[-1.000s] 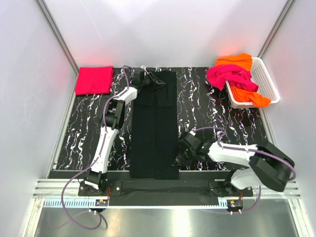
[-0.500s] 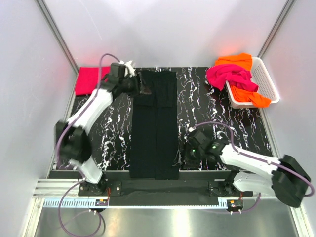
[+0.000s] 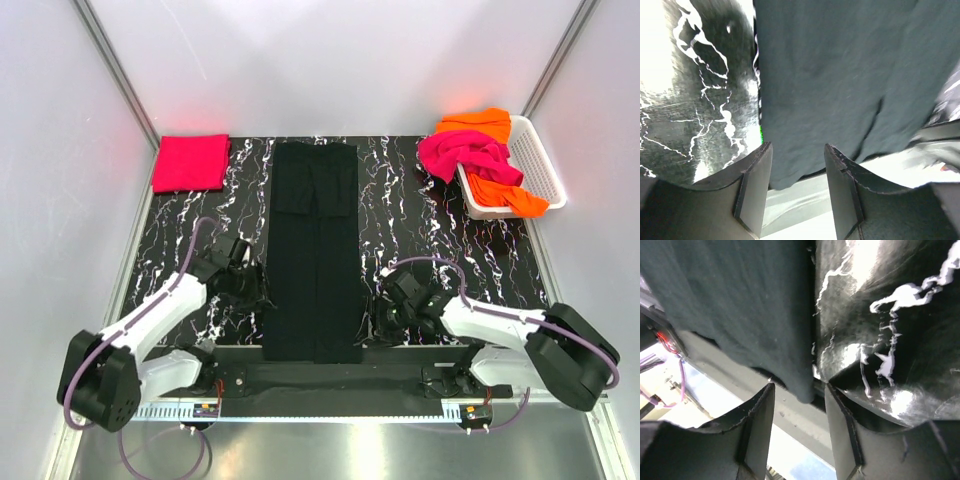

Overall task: Fold and stack the t-shirts
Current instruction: Fold the tshirt

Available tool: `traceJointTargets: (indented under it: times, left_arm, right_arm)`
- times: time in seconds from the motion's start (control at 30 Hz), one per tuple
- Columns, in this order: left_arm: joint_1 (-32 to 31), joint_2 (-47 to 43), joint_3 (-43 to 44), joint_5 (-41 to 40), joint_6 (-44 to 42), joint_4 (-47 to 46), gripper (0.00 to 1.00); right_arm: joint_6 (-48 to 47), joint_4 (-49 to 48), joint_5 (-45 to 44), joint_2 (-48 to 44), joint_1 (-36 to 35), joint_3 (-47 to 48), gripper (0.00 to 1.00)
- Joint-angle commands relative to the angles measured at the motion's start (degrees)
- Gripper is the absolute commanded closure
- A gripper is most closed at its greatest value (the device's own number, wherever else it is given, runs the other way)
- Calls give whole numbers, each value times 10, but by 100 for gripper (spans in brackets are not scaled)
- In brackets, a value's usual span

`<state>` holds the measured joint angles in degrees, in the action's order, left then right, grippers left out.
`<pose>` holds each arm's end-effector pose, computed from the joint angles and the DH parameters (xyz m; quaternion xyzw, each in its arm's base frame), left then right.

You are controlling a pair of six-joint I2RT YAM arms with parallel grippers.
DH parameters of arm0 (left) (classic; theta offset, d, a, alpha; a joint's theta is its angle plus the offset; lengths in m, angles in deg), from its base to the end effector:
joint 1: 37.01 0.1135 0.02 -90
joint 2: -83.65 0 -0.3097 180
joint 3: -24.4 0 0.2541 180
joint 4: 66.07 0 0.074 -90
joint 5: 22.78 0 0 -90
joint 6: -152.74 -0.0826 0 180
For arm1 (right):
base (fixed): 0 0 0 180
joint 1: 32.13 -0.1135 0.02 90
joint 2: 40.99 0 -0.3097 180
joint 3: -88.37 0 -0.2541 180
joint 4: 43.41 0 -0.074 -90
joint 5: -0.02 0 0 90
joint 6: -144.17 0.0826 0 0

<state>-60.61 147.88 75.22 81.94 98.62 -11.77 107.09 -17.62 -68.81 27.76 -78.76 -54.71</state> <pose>0.1665 -0.0957 0.1911 -0.0795 0.9701 -0.2042 0.1041 0.1188 0.1692 0.1406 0.0006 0.9454 0.3232 0.0423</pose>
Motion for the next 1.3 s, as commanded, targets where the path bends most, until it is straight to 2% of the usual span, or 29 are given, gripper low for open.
traceJointTargets:
  times: [0.0,0.3,0.37,0.57,0.6,0.77,0.83,0.97,1.13,1.27]
  left_arm:
    - [0,-38,-14,-36,67,-23,49]
    - [0,-135,-143,-41,158,-3,50]
    - [0,-147,-153,-36,166,-16,50]
    - [0,-142,-150,-29,160,-17,47]
    - [0,-143,-149,-29,160,-14,46]
    - [0,-161,-141,-21,162,-7,43]
    - [0,-166,-137,-22,159,0,42]
    - [0,-140,-132,-10,148,4,40]
    - [0,-134,-121,-1,133,4,41]
    - [0,-131,-119,8,131,2,37]
  right_arm:
    - [3,-62,14,16,5,-14,48]
    - [28,-112,35,-2,5,-66,52]
    - [28,-115,38,3,4,-71,51]
    - [29,-205,52,43,5,-71,53]
    - [31,-216,58,52,4,-69,60]
    - [46,-243,70,77,5,-64,67]
    - [47,-232,61,57,5,-67,69]
    - [65,-182,44,-5,4,-67,86]
    - [85,-157,41,-68,17,-51,92]
    - [82,-152,59,-47,29,-33,94]
